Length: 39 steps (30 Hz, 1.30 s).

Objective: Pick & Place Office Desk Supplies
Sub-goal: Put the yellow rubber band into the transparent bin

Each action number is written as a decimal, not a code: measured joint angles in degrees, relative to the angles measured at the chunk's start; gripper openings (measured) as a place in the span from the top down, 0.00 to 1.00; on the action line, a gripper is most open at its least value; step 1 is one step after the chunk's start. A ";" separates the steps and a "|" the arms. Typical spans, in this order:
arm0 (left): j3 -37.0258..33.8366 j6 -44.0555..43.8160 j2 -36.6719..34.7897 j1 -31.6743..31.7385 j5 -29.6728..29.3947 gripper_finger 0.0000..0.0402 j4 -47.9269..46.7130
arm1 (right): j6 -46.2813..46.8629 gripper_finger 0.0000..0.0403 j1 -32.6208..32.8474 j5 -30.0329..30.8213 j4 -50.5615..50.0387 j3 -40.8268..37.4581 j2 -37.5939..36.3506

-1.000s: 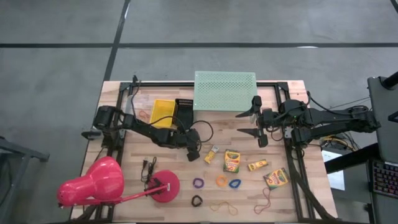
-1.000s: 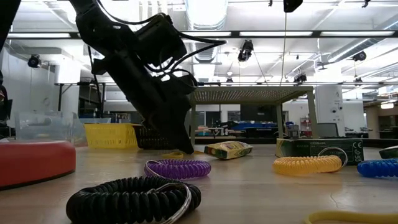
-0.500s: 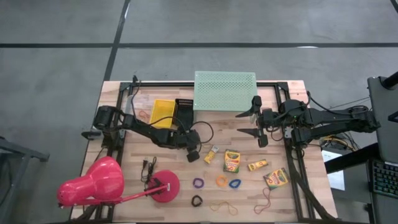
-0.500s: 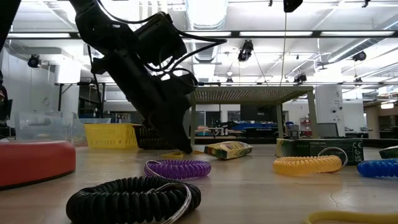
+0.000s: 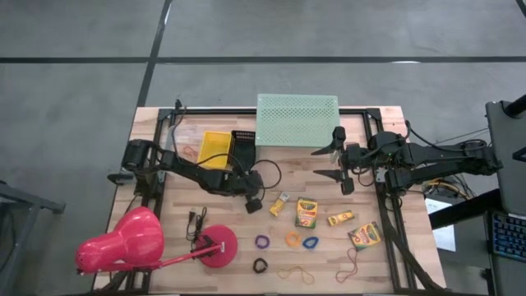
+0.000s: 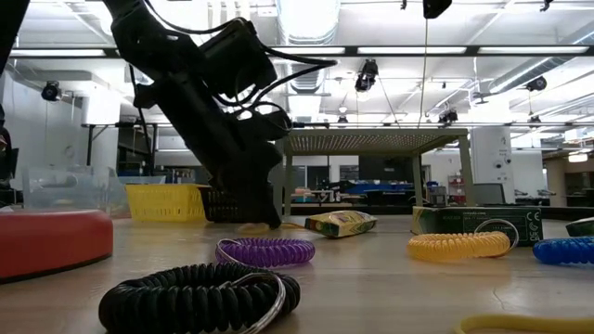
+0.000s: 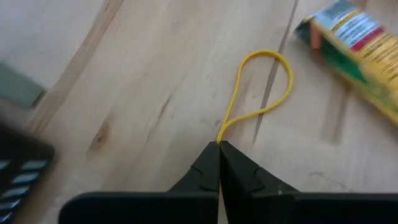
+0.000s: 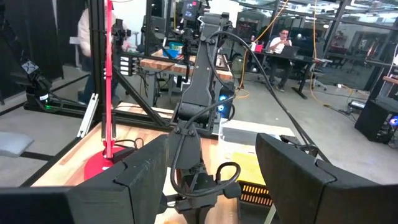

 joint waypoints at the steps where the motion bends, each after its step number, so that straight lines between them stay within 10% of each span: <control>1: -0.10 0.00 -0.68 0.04 -0.11 0.99 -1.39 | 0.00 0.41 0.02 -0.02 -0.02 0.00 0.00; 21: 0.07 -9.87 -29.26 0.05 -4.53 0.99 -31.10 | 0.00 0.41 0.00 0.00 0.04 0.00 0.00; 39: 0.01 -42.14 -51.07 6.96 -15.06 0.99 -64.06 | 0.00 0.41 0.00 0.00 -0.02 0.00 0.00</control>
